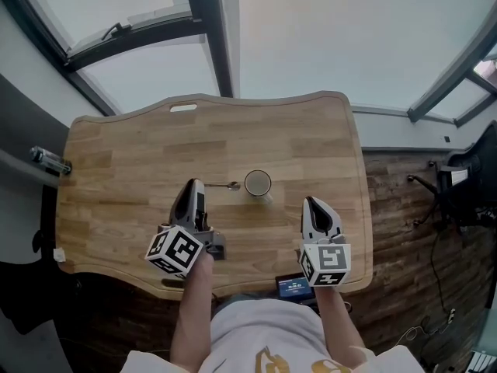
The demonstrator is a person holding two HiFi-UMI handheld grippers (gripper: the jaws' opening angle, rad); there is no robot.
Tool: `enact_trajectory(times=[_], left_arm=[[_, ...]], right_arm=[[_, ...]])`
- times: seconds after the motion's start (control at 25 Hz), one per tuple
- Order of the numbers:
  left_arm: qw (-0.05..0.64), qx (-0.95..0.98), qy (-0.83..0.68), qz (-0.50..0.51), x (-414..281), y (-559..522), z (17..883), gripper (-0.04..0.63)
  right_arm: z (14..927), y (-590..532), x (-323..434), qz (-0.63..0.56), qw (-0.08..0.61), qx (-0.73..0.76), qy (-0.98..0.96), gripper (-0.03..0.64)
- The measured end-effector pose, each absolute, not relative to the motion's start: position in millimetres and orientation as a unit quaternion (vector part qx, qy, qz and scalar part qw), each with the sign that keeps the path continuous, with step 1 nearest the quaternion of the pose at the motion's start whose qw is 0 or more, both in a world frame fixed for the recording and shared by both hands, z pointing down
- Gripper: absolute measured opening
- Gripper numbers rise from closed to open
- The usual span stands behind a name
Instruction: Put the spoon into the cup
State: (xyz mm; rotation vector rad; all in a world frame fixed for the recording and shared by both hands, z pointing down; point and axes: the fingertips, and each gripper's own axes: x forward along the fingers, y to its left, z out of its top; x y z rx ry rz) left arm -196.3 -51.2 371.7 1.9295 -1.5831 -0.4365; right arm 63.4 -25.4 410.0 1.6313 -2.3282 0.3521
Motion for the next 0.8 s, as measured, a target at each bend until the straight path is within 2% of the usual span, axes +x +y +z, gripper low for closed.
enact_trajectory(times=[0.8], left_arm=[[0.324,0.720,-0.597,-0.141,-194.5,-84.0,401.4,0.054]], right_arm=[[438.6,-63.0,55.2,0.143,0.160,0.550,-0.807,0.031]])
